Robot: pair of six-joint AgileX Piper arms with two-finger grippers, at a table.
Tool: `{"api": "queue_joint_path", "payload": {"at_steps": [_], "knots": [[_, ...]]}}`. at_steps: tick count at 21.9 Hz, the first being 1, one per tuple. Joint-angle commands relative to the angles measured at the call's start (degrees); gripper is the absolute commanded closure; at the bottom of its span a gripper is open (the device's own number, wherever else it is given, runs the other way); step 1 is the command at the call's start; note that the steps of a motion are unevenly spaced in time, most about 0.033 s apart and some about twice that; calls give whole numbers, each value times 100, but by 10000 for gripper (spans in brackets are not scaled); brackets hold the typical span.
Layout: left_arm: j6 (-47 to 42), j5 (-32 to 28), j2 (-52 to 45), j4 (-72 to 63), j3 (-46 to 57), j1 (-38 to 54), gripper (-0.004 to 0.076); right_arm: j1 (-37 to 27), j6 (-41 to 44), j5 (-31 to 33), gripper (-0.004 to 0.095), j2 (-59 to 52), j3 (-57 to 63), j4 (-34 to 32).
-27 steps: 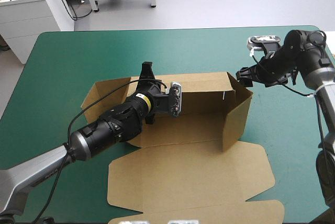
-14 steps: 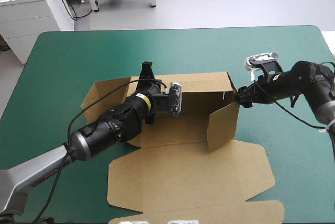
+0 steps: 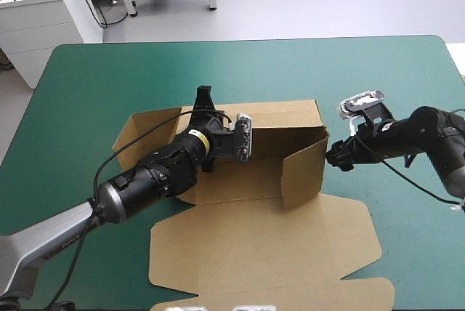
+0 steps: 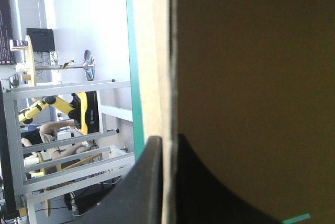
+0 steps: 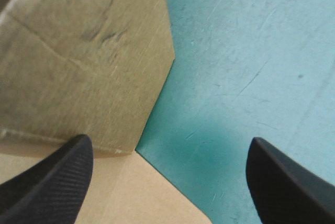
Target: Fold the box
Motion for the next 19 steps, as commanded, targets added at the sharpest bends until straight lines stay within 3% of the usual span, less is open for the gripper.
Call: {"api": "queue_joint_path", "payload": {"at_steps": [1, 10, 13, 19], "knots": [[-35, -111, -29, -571, 38, -89, 732, -41, -295, 66, 194, -196, -108, 502], [-19, -194, -29, -546, 38, -89, 732, -31, -884, 525, 210, -191, -108, 1251], [-19, -222, -29, -531, 38, -89, 732, 36, -1310, 146, 210, -120, 153, 1807], [-19, -222, -29, -531, 38, -89, 732, 835, -1626, -1283, 242, -120, 510, 1732]]}}
